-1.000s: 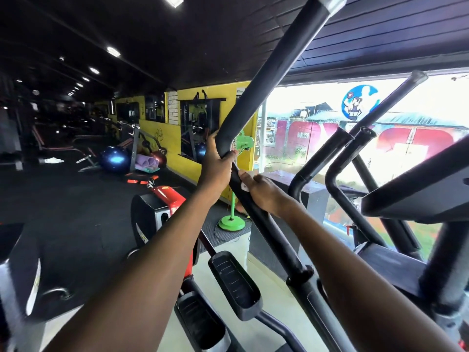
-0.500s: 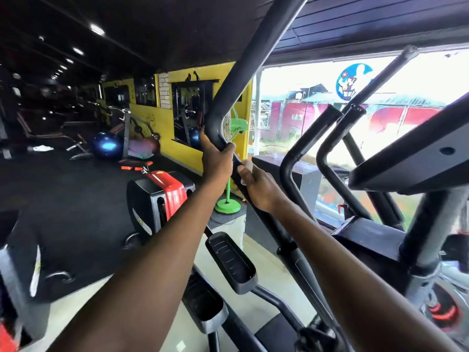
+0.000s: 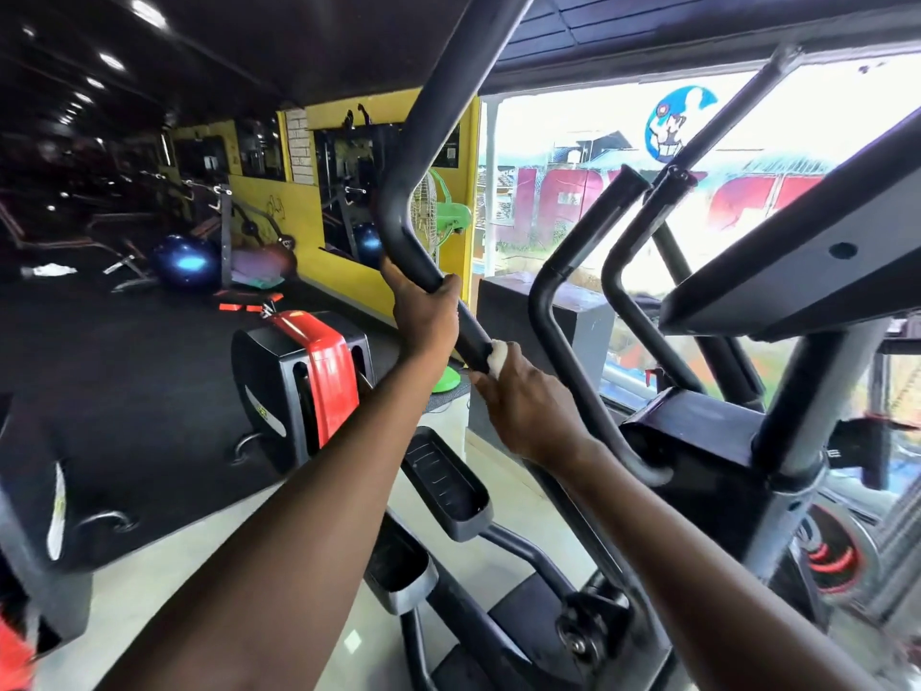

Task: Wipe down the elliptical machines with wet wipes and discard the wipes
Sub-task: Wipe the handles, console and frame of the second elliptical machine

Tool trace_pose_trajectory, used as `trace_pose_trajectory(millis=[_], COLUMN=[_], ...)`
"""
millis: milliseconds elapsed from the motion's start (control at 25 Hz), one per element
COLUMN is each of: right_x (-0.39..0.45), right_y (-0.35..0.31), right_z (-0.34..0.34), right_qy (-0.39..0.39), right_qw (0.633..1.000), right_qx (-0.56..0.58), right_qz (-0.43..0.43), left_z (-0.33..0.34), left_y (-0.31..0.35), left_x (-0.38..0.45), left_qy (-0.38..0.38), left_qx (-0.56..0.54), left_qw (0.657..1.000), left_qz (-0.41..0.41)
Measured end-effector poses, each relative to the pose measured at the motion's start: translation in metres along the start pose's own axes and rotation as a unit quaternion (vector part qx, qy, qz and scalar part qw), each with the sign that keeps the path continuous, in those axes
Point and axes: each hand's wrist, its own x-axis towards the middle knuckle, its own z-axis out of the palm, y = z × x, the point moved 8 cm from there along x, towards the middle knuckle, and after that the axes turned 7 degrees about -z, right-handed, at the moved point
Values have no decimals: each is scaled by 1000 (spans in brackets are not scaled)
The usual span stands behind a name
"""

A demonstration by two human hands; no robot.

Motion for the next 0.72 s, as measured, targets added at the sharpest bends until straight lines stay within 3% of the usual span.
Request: trace_pose_trajectory(millis=[40, 120, 160, 200, 280, 360, 480, 560, 720], right_x=[8, 20, 21, 19, 7, -8, -9, -14, -34], right_y=[15, 29, 26, 21, 17, 17, 42, 47, 34], right_z=[4, 9, 11, 11, 8, 5, 12, 16, 4], right_qy=[-35, -114, -129, -117, -60, -49, -140, -147, -50], right_qw=[999, 960, 940, 942, 984, 998, 978, 962, 996], right_qx=[29, 234, 297, 301, 165, 39, 132, 181, -28], right_qz=[25, 99, 108, 90, 17, -22, 82, 141, 64], left_z=[1, 4, 4, 5, 5, 7, 11, 13, 14], left_y=[-2, -5, -7, -8, -11, -15, -23, -28, -33], left_x=[-4, -9, -10, -11, -14, -19, -30, -34, -42], left_qy=[0, 2, 2, 1, -1, 2, 4, -3, 1], left_qx=[-5, -10, -11, -10, -9, -9, -9, -5, 10], left_qw=[1000, 1000, 1000, 1000, 1000, 1000, 1000, 1000, 1000], left_qz=[-2, -5, -4, -1, 2, 3, 2, 0, -1])
